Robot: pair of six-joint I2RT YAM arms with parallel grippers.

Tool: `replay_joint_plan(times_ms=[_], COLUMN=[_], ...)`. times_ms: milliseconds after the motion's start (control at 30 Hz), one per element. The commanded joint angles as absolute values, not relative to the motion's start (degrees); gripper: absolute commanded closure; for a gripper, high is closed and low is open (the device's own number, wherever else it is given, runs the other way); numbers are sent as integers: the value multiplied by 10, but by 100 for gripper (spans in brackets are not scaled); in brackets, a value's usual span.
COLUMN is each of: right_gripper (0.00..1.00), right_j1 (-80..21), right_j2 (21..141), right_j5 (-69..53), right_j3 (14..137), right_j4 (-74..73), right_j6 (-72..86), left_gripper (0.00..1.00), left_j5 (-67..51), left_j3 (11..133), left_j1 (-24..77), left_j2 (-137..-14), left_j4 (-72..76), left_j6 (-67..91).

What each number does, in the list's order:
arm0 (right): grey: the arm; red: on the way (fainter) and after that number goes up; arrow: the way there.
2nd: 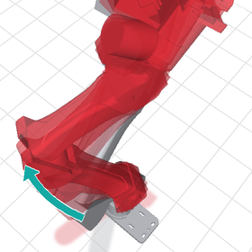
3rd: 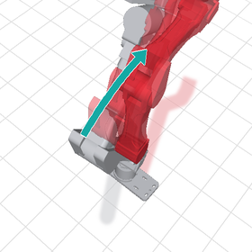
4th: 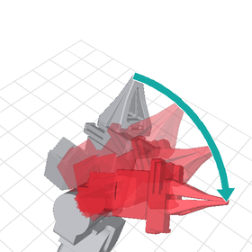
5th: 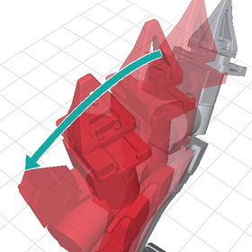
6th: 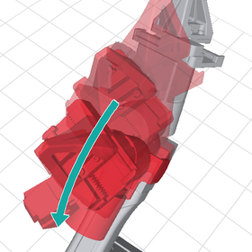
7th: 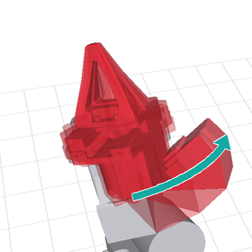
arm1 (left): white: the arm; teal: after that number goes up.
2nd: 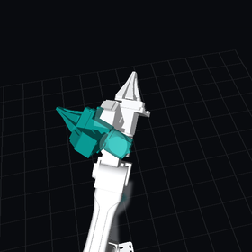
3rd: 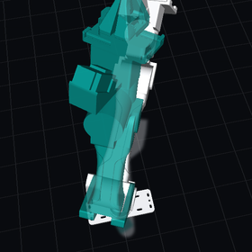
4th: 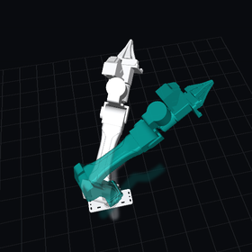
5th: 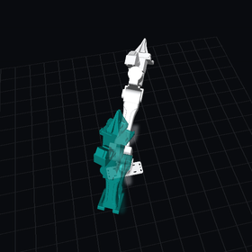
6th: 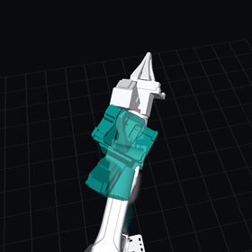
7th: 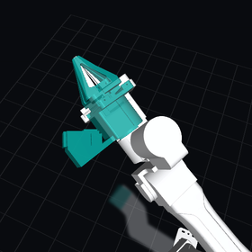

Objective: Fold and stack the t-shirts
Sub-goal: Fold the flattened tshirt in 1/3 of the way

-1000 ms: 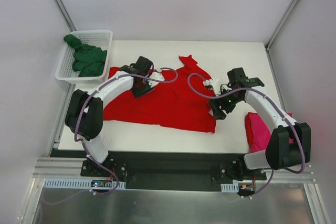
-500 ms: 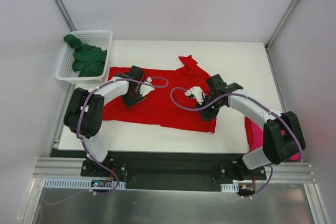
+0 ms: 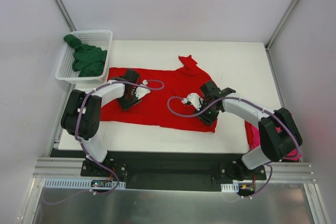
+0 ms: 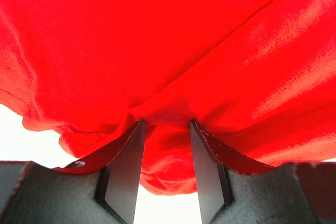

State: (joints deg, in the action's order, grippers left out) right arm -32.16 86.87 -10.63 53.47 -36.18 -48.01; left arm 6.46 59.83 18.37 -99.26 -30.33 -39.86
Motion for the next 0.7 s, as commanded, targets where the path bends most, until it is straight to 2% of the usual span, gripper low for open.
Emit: replay_joint_plan(times_ms=[0, 167, 667], right_gripper=[57, 52, 49], right_j1=[-328, -328, -351], right_j2=[870, 879, 947], right_j5=[-24, -24, -85], right_j3=[533, 560, 535], right_j4=[-351, -409, -417], right_j6=[-478, -475, -460], left_gripper=[59, 60, 60], left_j5=[40, 37, 39], left_j3=[565, 562, 562], left_j1=[180, 181, 181], left_j2=[-979, -973, -952], left_j4=[-326, -326, -326], left_j6=[-403, -398, -395])
